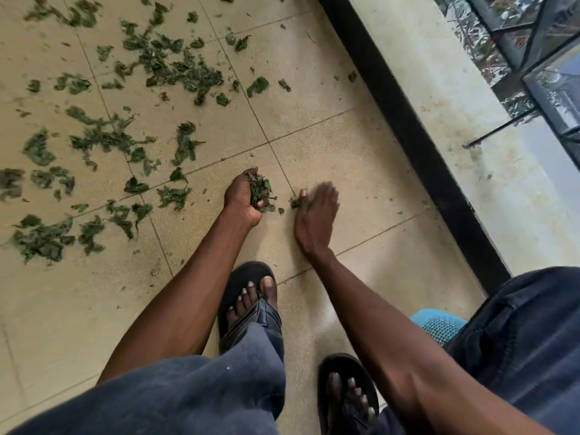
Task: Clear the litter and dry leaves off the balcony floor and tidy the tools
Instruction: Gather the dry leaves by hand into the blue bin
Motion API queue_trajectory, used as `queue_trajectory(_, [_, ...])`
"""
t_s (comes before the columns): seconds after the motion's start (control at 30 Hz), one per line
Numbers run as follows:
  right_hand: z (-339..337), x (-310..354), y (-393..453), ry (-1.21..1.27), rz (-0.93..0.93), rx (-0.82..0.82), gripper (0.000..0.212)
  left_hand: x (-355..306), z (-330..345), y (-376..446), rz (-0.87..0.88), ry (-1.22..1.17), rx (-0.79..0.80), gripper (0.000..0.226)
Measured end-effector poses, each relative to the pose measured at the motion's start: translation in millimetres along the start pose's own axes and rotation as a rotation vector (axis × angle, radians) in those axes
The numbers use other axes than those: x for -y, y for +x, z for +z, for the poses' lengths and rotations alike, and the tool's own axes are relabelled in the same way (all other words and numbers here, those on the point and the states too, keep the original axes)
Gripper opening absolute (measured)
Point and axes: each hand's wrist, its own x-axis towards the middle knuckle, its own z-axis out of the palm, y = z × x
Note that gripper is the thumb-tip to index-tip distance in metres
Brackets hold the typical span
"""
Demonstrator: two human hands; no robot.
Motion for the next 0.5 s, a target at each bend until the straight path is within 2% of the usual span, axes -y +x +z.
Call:
queue_trajectory(0.13, [31.0, 36.3, -16.0, 0.025, -0.164, 0.129, 0.064, -11.7, -18.7, -4.4, 0.013, -0.070, 0.006, 0.027])
queue_trajectory(0.27, [38.0, 34.2, -24.2, -0.186, -0.577, 0.293, 0.057, -21.2, -40.1, -9.3, 0.047, -0.110, -0.034, 0.026])
queue_trajectory(0.43, [16.7, 0.8, -10.2, -0.473, -0.919, 0.463, 0.068, -22.7, -60.6, -13.2, 0.066, -0.158, -0.102, 0.021])
queue_trajectory(0.5, [-0.5, -5.9, -0.8, -0.571, -1.065, 0.477, 0.063, -20.1, -66.4, -16.3, 0.055, -0.148, -0.120, 0.022])
